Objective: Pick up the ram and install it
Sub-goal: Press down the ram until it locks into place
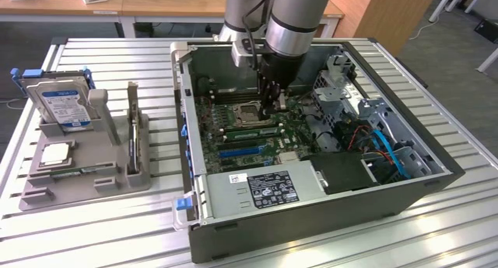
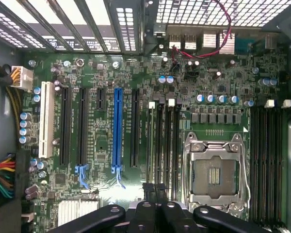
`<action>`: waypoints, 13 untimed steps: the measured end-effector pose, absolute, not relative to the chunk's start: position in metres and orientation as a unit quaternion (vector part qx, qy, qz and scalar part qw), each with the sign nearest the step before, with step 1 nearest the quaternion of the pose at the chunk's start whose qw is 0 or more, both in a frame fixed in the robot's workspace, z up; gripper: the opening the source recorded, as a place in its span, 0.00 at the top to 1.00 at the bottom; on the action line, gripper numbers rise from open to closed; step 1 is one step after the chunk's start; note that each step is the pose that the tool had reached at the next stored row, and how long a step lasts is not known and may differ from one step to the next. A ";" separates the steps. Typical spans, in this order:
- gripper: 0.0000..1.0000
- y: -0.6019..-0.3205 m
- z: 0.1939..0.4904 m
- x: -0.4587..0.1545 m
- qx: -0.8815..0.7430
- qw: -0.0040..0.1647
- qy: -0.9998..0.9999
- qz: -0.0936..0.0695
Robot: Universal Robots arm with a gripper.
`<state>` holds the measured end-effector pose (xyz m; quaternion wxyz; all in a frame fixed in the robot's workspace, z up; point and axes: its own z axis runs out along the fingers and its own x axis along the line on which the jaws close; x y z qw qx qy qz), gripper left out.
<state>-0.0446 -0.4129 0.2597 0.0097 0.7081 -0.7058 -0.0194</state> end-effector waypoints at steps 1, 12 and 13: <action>0.89 -0.413 0.260 -0.045 0.708 0.010 -0.706 -0.019; 0.89 -0.413 0.260 -0.045 0.708 0.010 -0.706 -0.019; 0.89 -0.413 0.260 -0.045 0.708 0.010 -0.706 -0.019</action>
